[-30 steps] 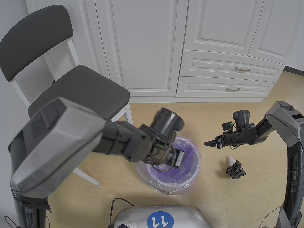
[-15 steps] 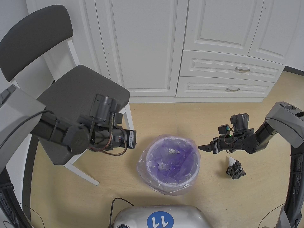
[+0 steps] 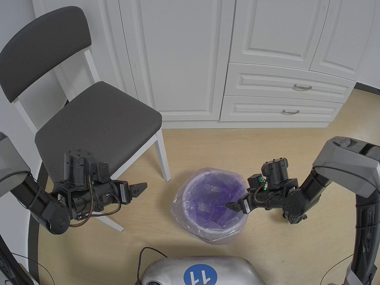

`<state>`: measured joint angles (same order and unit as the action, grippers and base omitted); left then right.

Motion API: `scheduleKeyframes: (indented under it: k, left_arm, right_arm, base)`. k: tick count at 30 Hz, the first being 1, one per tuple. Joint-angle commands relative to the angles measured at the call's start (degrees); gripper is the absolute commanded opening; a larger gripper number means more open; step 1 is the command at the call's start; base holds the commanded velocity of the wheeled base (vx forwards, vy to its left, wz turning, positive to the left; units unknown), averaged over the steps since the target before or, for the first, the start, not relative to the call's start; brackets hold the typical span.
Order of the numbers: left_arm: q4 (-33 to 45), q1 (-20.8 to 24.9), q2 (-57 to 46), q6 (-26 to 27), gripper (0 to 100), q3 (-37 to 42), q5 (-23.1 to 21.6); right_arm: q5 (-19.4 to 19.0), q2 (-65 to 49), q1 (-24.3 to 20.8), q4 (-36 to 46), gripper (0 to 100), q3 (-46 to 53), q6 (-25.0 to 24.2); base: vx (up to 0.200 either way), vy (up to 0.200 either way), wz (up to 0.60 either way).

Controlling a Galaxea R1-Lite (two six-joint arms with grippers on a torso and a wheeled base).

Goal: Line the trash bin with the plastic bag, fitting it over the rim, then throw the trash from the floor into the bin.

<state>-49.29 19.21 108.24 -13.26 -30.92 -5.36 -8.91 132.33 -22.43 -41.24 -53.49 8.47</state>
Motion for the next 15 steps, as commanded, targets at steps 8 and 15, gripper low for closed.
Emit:
scheduleKeyframes:
  k: [8, 15]
  left_arm:
    - [-13.29, -0.49, 1.18, 0.52, 100, 9.12, 0.53]
    - [-15.84, 0.48, 0.92, 0.61, 100, 10.09, 0.71]
  right_arm:
    - [16.82, 10.76, -8.77, -11.67, 100, 0.23, 1.55]
    - [22.27, 12.69, -8.33, -24.85, 100, 6.30, 14.20]
  base:
    - [0.000, 0.000, 0.00]
    - [0.000, 0.000, 0.00]
